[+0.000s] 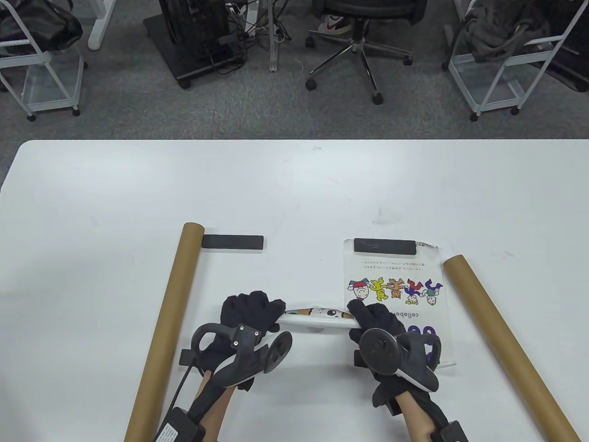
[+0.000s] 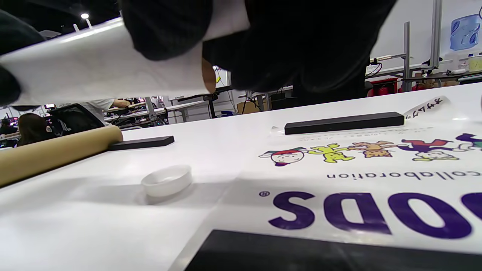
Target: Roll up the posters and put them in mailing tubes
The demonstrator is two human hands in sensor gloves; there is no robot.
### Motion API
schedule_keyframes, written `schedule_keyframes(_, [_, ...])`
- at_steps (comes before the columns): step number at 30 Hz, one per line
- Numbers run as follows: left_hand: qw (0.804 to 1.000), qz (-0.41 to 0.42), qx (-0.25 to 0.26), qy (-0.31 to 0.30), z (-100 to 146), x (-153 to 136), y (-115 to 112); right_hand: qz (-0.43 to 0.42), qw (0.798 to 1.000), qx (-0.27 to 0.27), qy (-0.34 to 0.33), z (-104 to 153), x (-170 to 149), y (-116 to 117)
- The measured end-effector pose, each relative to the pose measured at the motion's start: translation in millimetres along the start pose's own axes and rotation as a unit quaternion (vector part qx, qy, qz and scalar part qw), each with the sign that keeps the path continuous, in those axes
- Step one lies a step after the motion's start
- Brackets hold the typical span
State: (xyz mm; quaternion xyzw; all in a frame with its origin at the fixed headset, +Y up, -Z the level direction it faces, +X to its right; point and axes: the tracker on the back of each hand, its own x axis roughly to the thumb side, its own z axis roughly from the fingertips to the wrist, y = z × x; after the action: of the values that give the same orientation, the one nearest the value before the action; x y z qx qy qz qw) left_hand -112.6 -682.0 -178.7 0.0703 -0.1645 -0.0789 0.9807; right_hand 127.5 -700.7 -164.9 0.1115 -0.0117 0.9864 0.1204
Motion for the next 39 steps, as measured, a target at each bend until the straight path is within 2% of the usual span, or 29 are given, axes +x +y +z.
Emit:
schedule_keyframes(11, [0.999, 0.027, -0.018, -0.007, -1.2, 2.1, -2.9, -0.016, 1.0, 0.009, -0.007, -0.5, -2.1, 2.1])
schedule_keyframes(16, [1.0, -0.014, 0.0, -0.018, -1.1, 4.0, -1.2, 0.011, 1.0, 0.001, -0.01, -1.0, 0.6, 1.7])
schedule_keyframes(24, [0.999, 0.028, -0.011, -0.018, -1.7, 1.2, -2.4, 0.022, 1.0, -0.005, 0.001, 0.4, 0.2, 0.1])
schedule_keyframes(29, [1.0, -0.003, -0.003, -0.011, -1.2, 0.3, -2.0, 0.012, 1.0, 0.002, -0.003, -0.3, 0.2, 1.1])
schedule_keyframes(35, [1.0, 0.009, -0.009, -0.01, -1.6, -1.0, -3.0, 0.001, 1.0, -0.006, 0.003, -0.6, -3.2, -0.5])
schedule_keyframes(39, [1.0, 0.01, -0.012, -0.014, -1.4, -0.3, -3.0, -0.03, 0.999, 0.008, -0.005, -0.6, -6.2, 1.8])
